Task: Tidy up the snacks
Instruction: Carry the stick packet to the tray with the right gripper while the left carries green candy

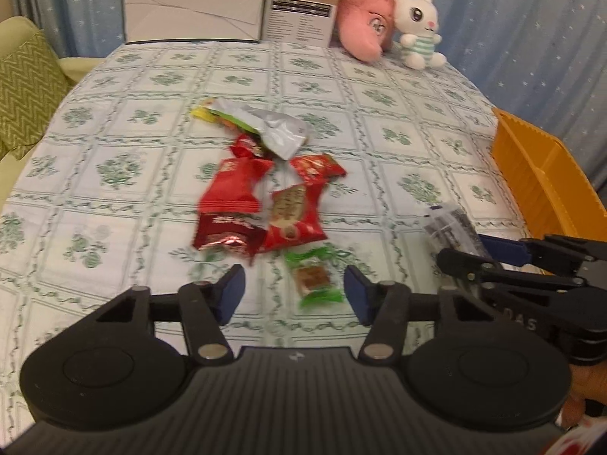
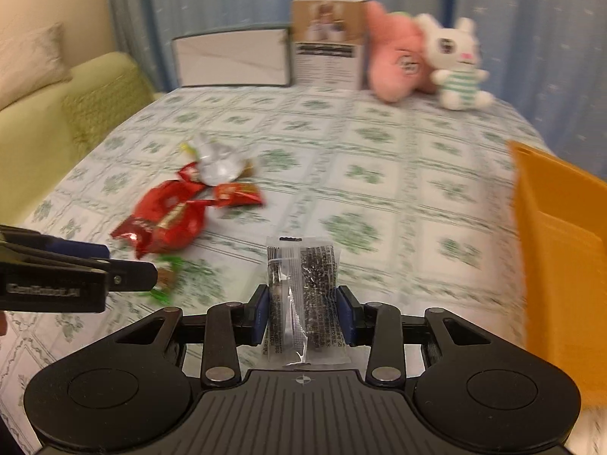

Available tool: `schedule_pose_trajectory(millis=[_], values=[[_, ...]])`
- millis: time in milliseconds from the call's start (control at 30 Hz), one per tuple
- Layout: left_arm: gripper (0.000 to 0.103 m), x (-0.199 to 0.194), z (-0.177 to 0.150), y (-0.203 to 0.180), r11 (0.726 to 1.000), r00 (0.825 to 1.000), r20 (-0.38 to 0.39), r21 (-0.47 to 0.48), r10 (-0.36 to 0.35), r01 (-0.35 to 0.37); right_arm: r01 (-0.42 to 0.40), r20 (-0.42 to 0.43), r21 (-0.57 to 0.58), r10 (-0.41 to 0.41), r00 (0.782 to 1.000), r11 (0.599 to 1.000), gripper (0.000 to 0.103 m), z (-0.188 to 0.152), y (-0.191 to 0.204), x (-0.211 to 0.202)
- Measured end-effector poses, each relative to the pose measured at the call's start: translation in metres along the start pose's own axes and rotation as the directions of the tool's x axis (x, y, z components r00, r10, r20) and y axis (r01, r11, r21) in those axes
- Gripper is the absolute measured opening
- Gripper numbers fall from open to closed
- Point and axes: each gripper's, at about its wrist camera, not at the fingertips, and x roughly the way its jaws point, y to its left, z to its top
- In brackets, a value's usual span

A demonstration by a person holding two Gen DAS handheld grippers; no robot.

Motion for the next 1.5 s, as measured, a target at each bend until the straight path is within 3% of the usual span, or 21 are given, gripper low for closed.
schedule_pose_trajectory(millis=[333, 567, 867, 1033, 1167, 1333, 1500], values=[[0.022, 0.024, -0.01, -0.023, 0.992, 0.996, 0.009, 0.089, 0.088, -0.088, 0.042, 0.005, 0.1, -0.042, 0.999, 0.994, 0.038, -0.022, -0.024, -0.023], [0.019, 0.011, -0.016, -0.031, 0.99, 0.996, 0.012, 0.108, 0.084, -0.085, 0.037, 0.027, 0.135, -0.041, 0.999, 0.99, 0.038, -0.024, -0.027, -0.035], [0.019, -0.023, 0.007, -0.087, 0.986, 0.997, 0.061, 0.159, -0.055, 0.044, 0.09, 0.137, 0.206, -0.12, 0.983, 0.974, 0.038, -0.009, -0.055, -0.092], [0.019, -0.03, 0.028, -0.151, 0.958, 0.98, 0.075, 0.237, -0.186, 0.163, 0.171, 0.155, 0.278, -0.22, 0.963, 0.945, 0.038, 0.0, -0.099, -0.123], [0.019, -0.025, 0.04, -0.198, 0.928, 0.954, 0.072, 0.266, -0.29, 0.261, 0.237, 0.145, 0.355, -0.304, 0.942, 0.904, 0.038, -0.002, -0.148, -0.136], [0.019, -0.015, 0.047, -0.239, 0.904, 0.938, 0.049, 0.287, -0.343, 0.316, 0.259, 0.107, 0.431, -0.334, 0.937, 0.865, 0.038, -0.008, -0.194, -0.145], [0.019, -0.005, 0.049, -0.267, 0.888, 0.935, 0.027, 0.324, -0.353, 0.326, 0.256, 0.098, 0.465, -0.336, 0.937, 0.848, 0.038, -0.015, -0.214, -0.15]])
